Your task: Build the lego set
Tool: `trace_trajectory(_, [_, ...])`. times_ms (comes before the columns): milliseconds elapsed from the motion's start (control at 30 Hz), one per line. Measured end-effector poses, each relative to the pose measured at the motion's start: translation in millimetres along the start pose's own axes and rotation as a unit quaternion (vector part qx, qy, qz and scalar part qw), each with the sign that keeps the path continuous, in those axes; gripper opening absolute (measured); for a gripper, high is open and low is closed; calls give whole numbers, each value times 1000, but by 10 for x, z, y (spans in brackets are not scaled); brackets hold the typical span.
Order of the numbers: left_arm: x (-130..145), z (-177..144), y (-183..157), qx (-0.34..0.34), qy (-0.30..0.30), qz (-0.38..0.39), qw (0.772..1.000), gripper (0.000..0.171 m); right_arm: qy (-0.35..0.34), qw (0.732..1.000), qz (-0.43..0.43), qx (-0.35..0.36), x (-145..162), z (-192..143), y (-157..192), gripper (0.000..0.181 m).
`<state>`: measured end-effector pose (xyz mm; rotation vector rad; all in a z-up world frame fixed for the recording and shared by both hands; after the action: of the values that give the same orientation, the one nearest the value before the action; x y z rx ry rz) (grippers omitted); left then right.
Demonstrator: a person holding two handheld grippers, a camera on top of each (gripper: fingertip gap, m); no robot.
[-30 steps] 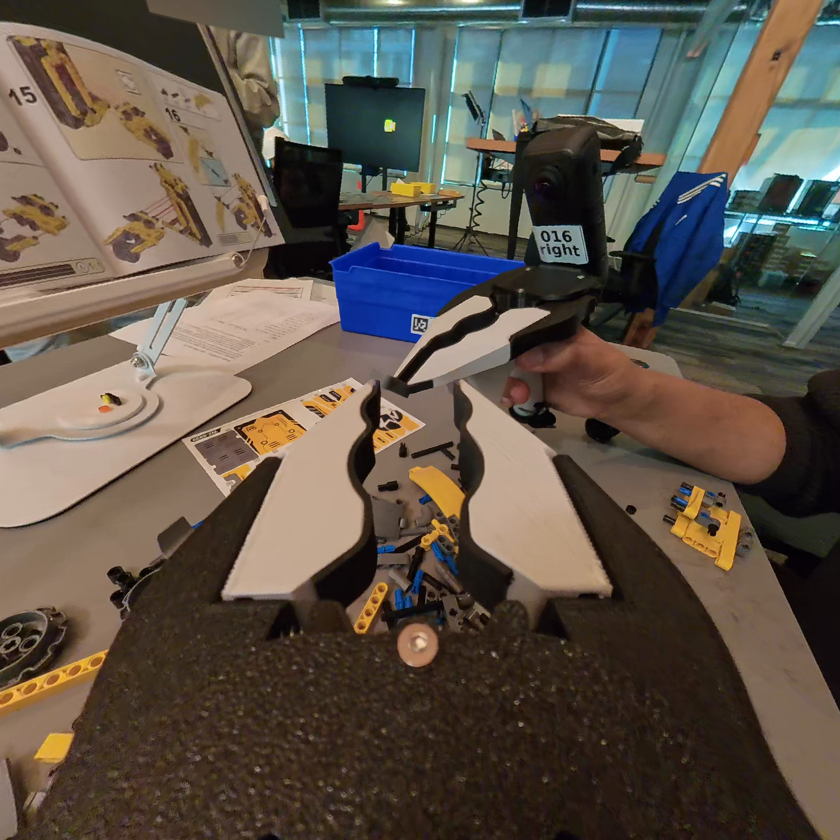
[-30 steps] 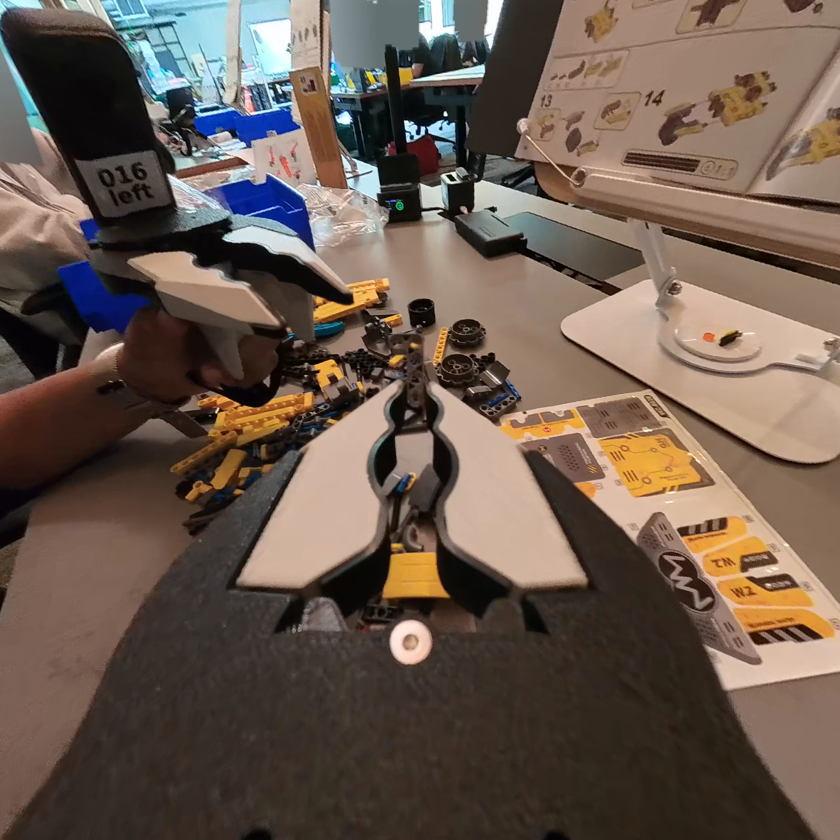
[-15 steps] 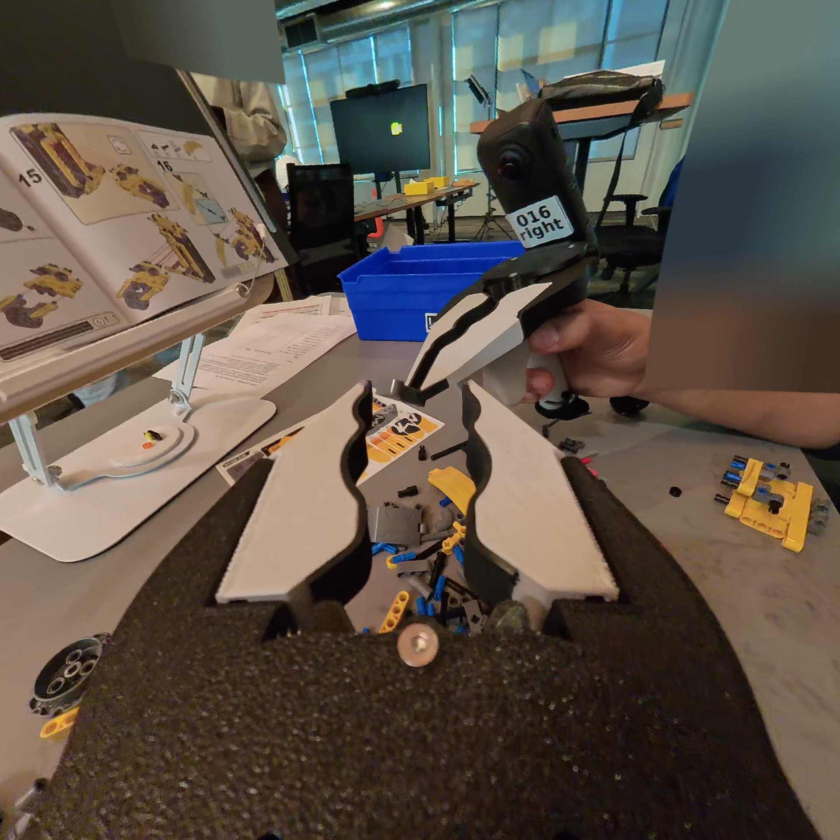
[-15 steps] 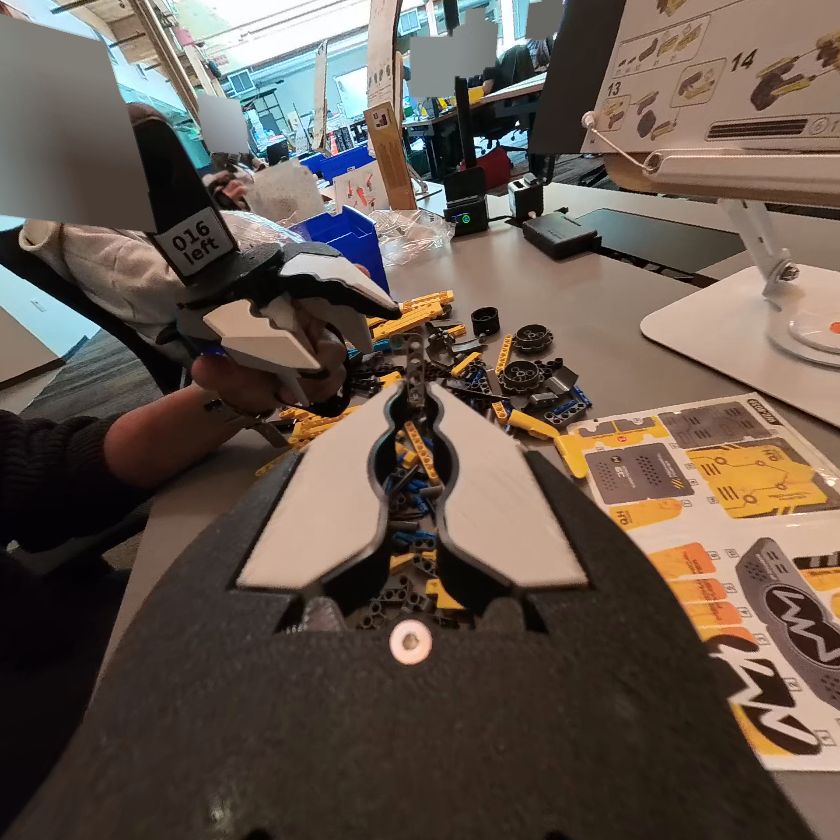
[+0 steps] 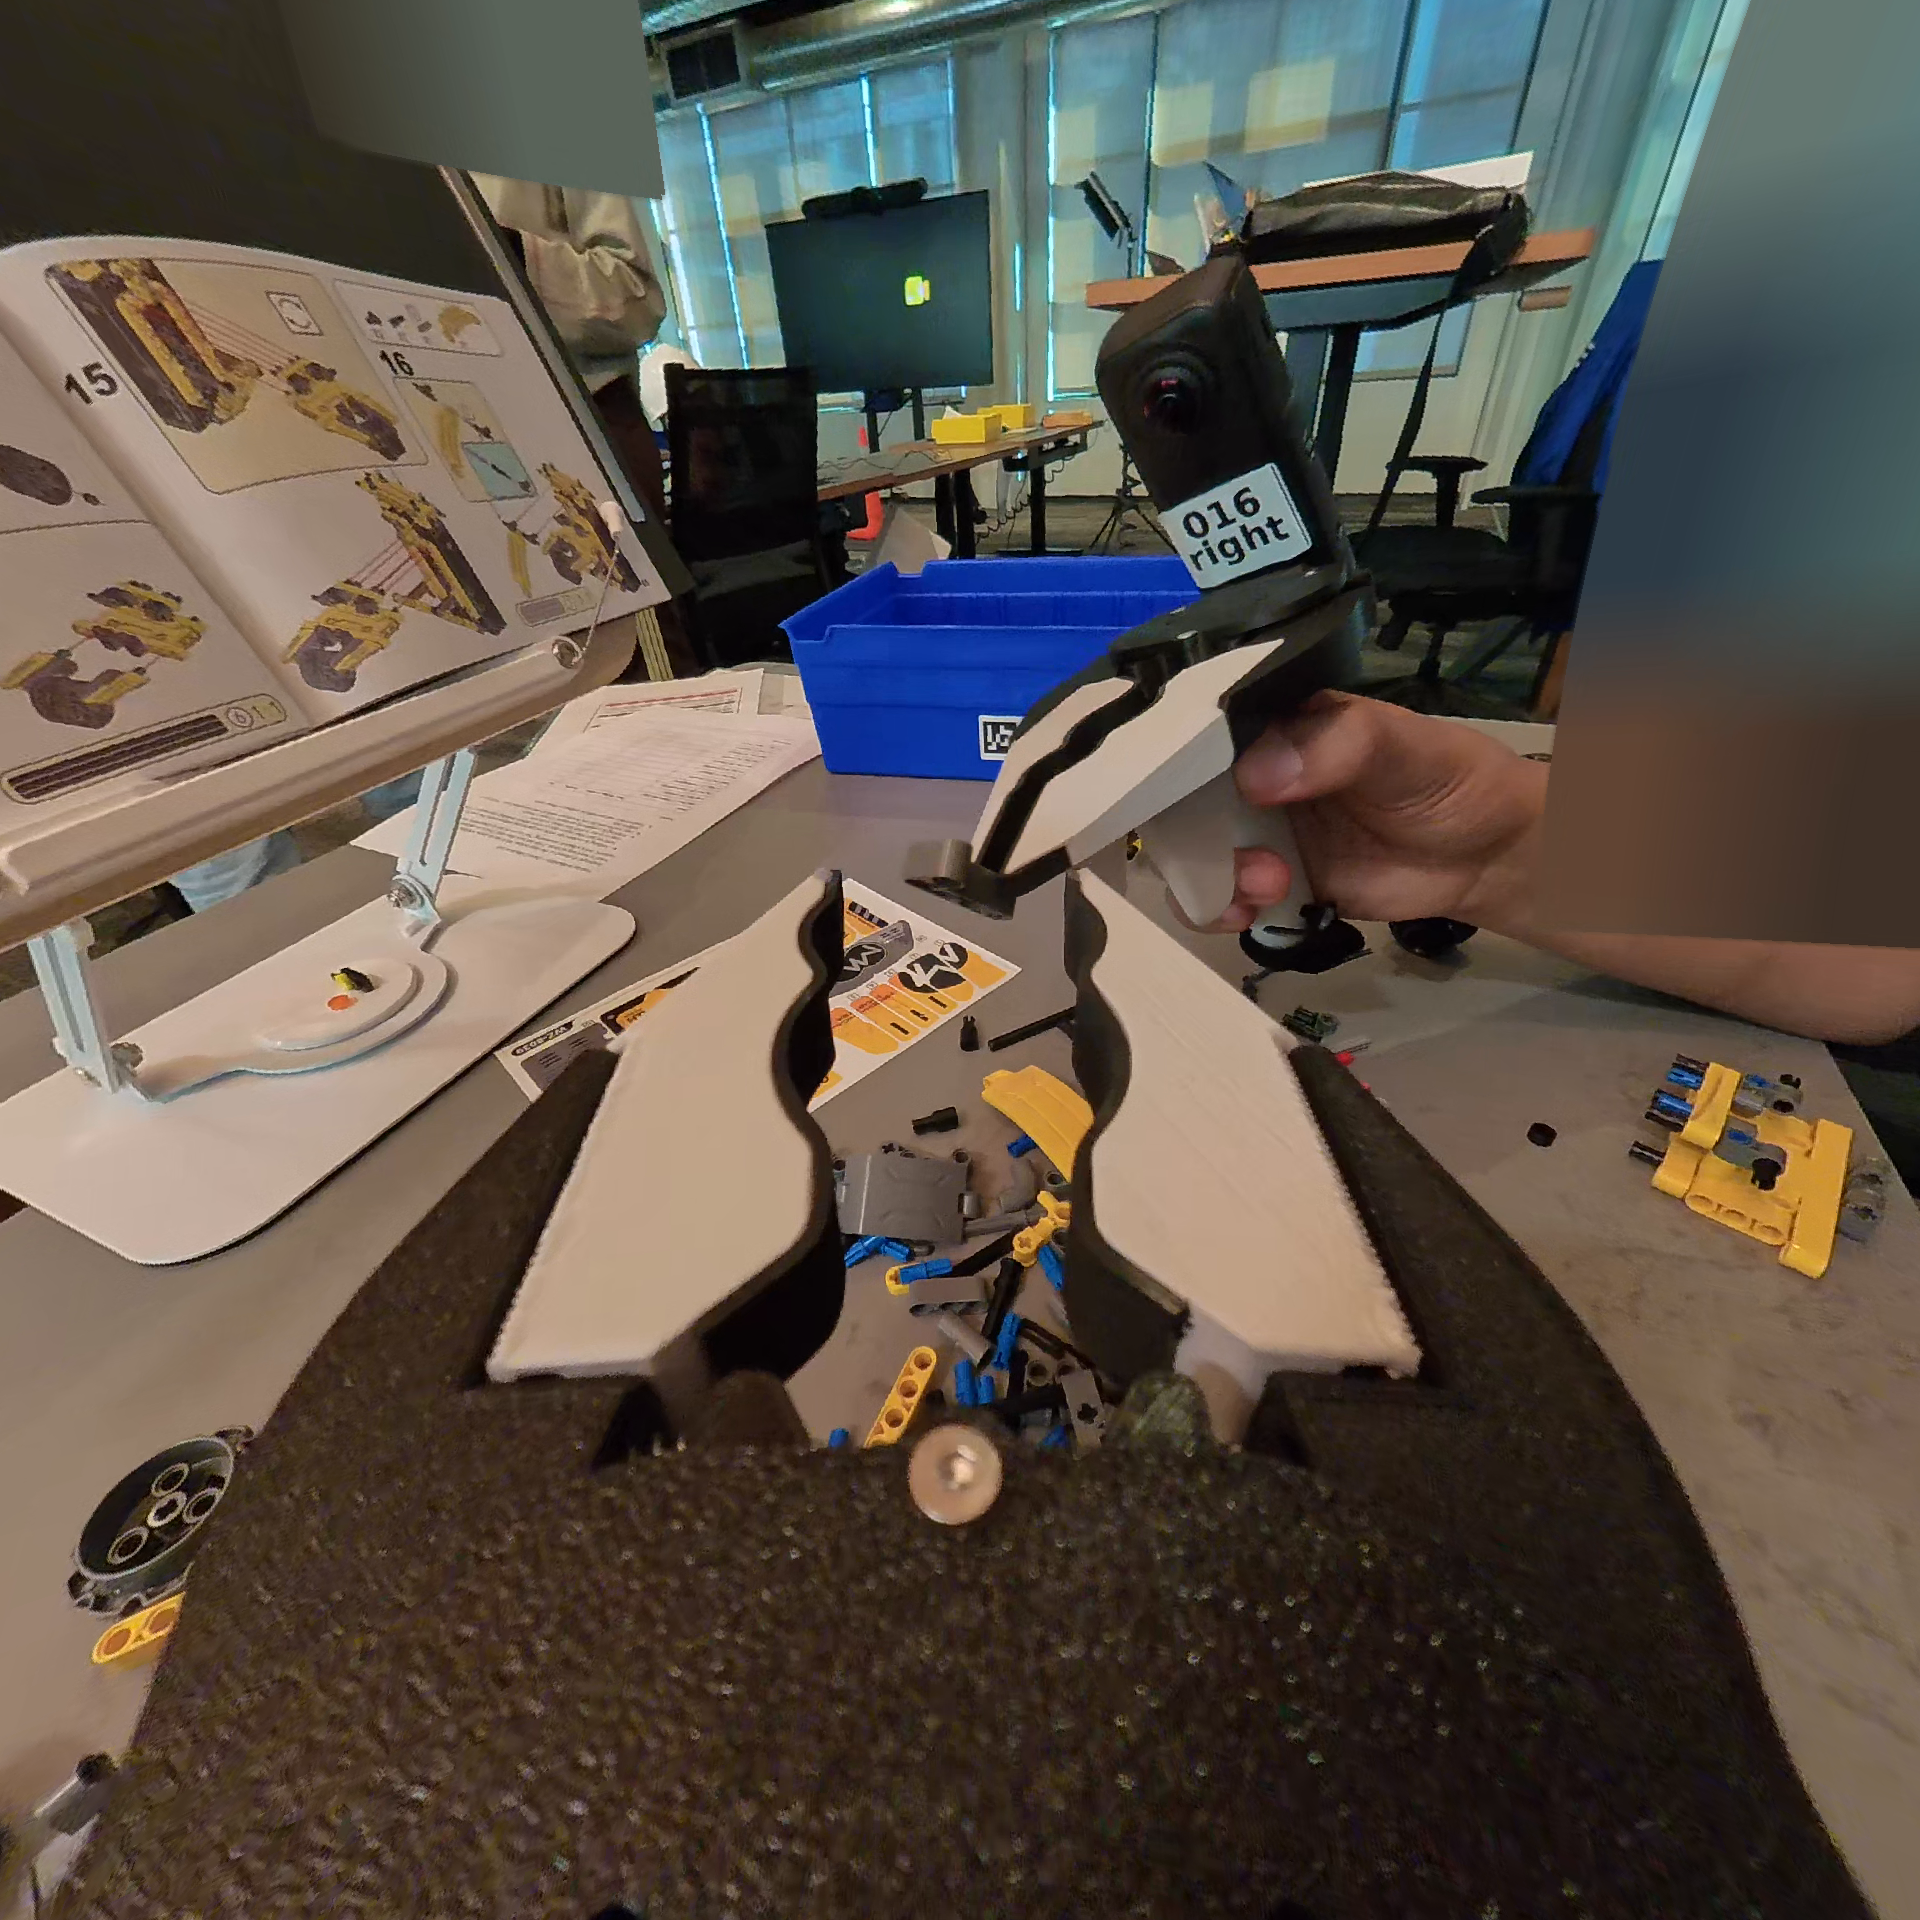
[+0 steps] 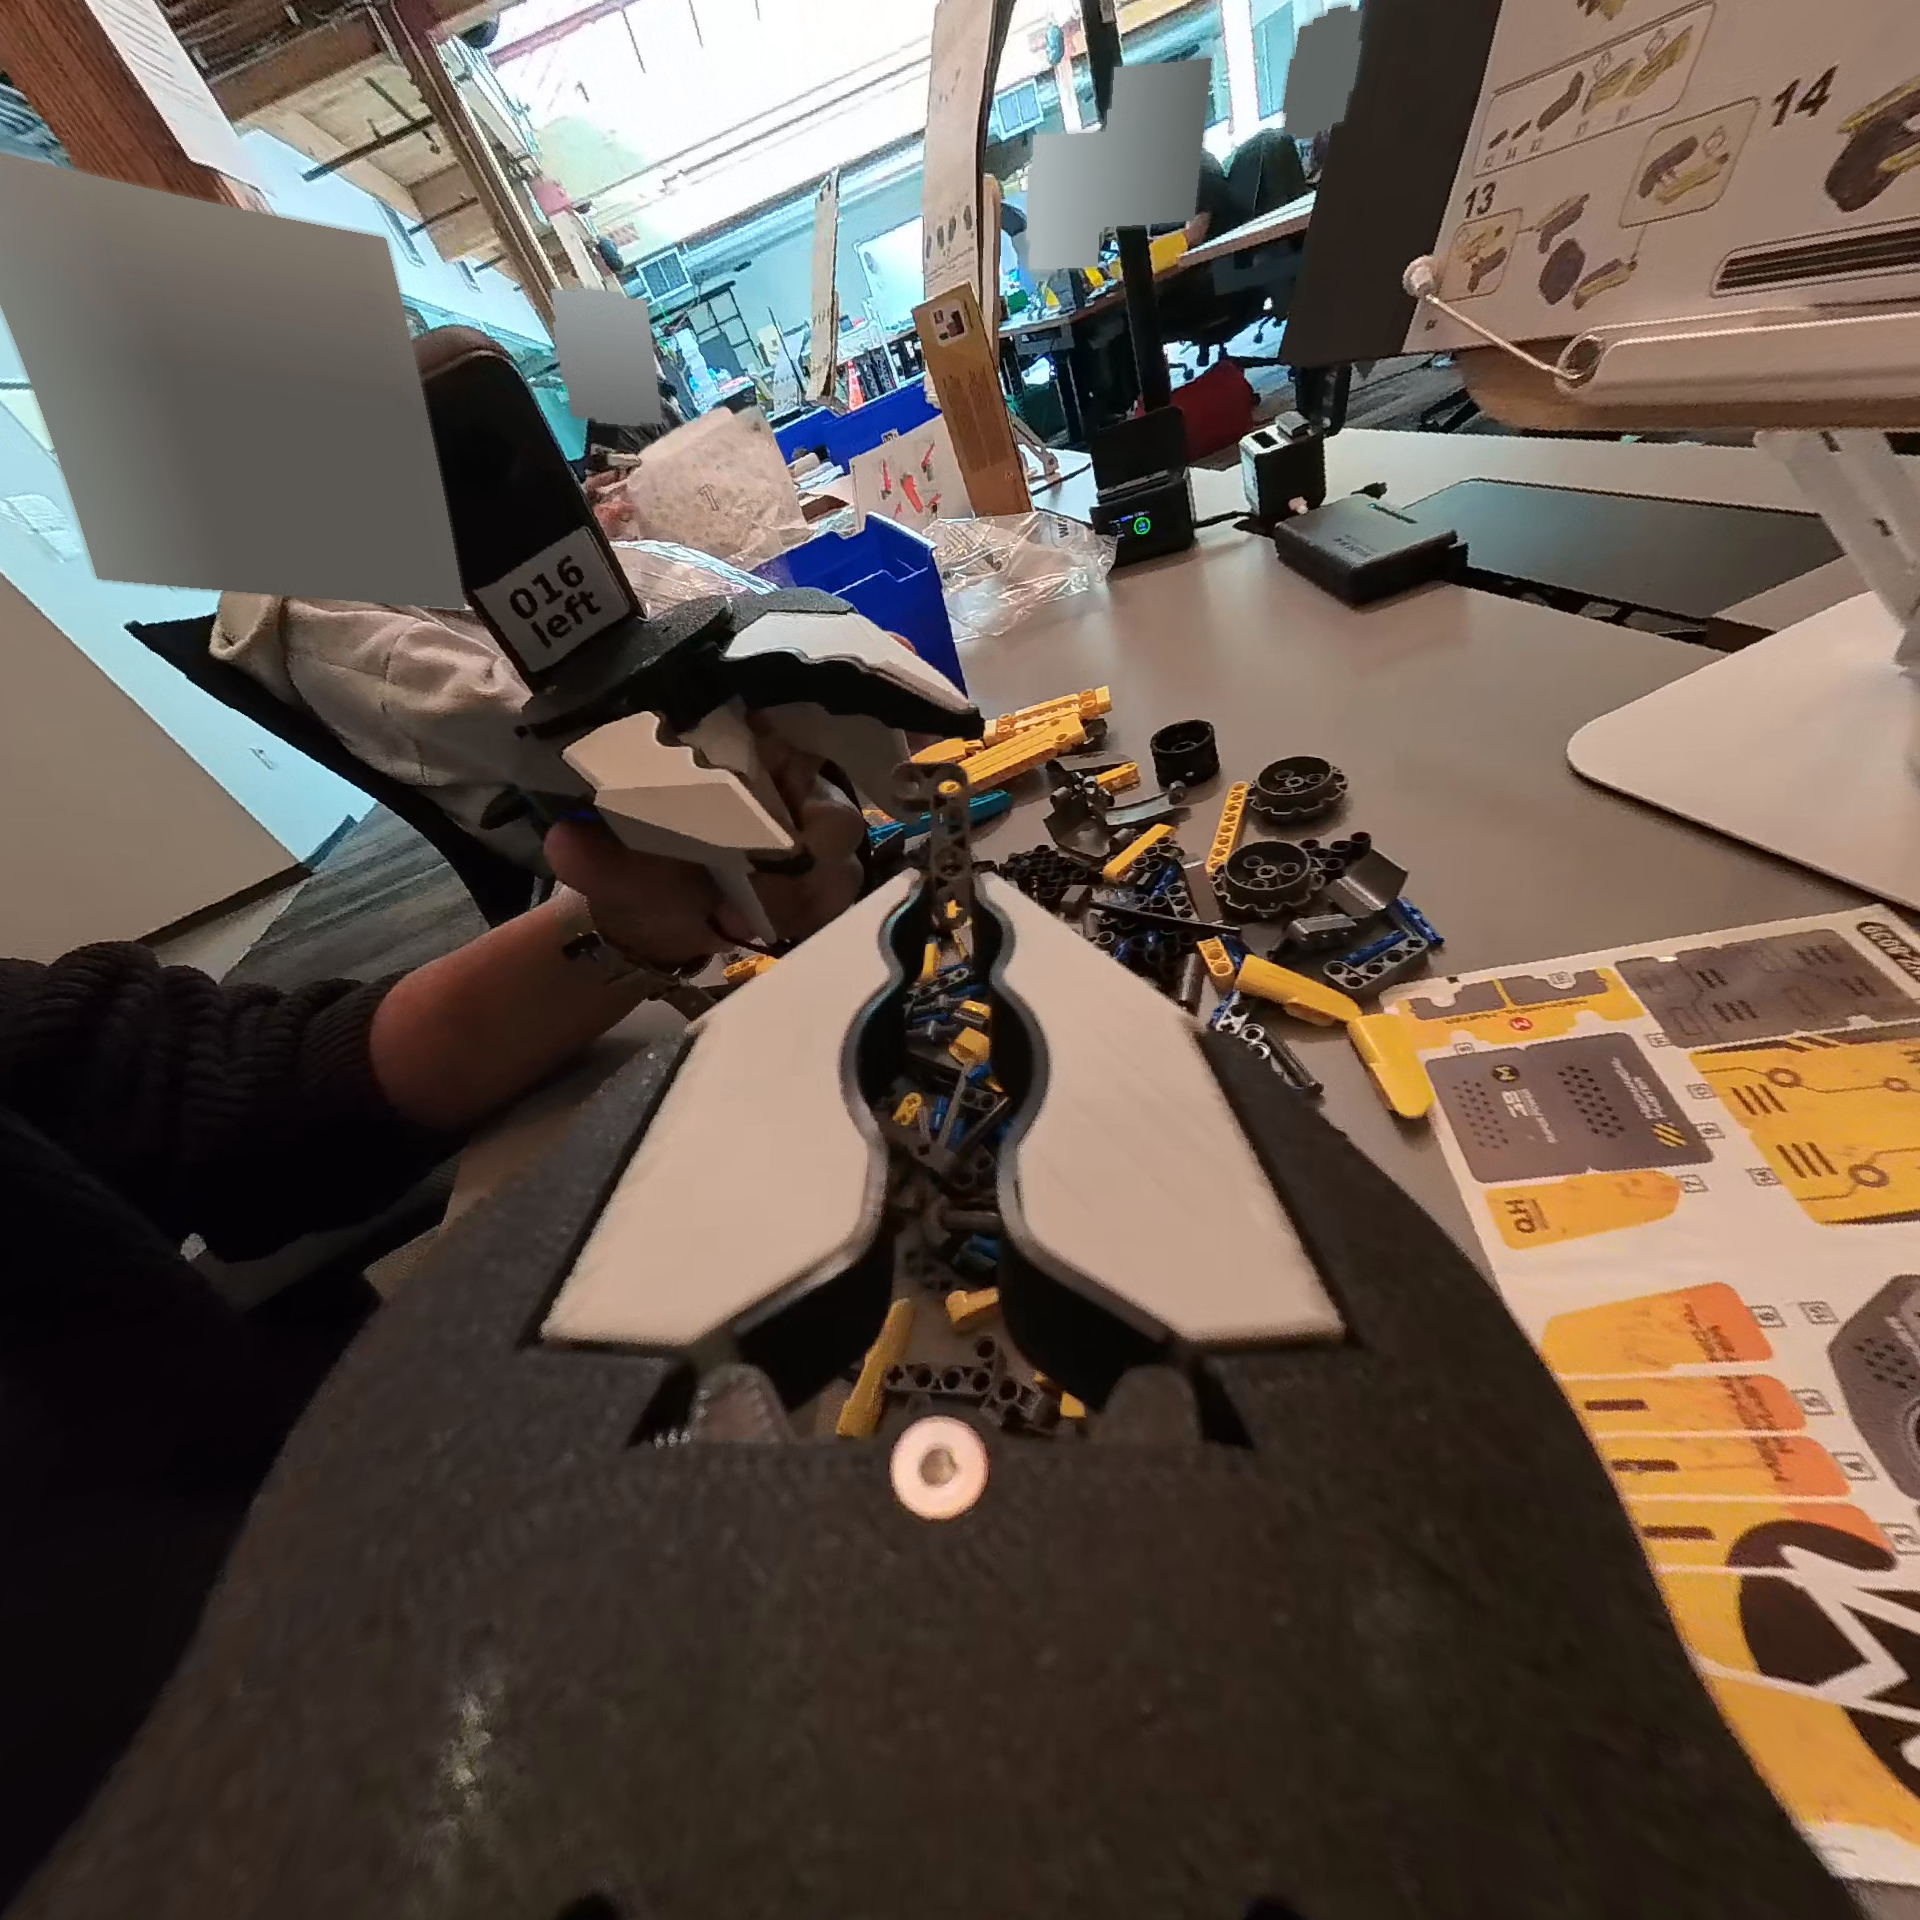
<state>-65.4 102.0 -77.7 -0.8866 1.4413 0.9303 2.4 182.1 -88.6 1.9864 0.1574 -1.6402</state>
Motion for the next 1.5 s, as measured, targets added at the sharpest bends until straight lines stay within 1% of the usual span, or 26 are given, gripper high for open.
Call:
trace_trajectory(233, [-104,-128,160,-36,-41,-30,998,42,21,1000,-17,-5,23,20,53,7])
trace_trajectory(367, [-148,-231,294,-75,-58,-41,995,42,67,996,-54,-21,112,93,159,7])
trace_trajectory(467, [-162,-279,362,-99,-66,-48,992,42,103,989,-85,-57,205,170,306,7])
trace_trajectory(567, [-145,-290,405,-106,-65,-62,990,42,152,977,-131,-68,346,253,407,7])
trace_trajectory(667, [-96,-261,418,-98,-46,-78,991,42,212,955,-193,-75,540,323,499,7])
trace_trajectory(800, [-71,-230,400,-95,-39,-77,992,42,260,928,-233,-132,762,389,725,8])
trace_trajectory(900, [-61,-217,389,-97,-32,-70,992,42,280,913,-245,-169,870,401,865,8])
trace_trajectory(1133, [-45,-203,385,-95,-30,-72,992,42,314,890,-244,-223,1030,389,1027,8])
trace_trajectory(1300, [-38,-195,380,-94,-28,-72,993,42,341,877,-251,-227,1139,397,1038,8])
trace_trajectory(1500, [-35,-183,369,-92,-26,-72,993,42,344,877,-252,-221,1156,403,1014,8])
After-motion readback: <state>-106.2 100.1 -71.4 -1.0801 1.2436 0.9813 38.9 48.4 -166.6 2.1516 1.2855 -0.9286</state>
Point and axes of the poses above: each gripper's, where its closed fingertips meet, z out along the fingers, x out of its underside, y = z × x across the jaws, the point moved 5 cm from there along -z, back along the fingers
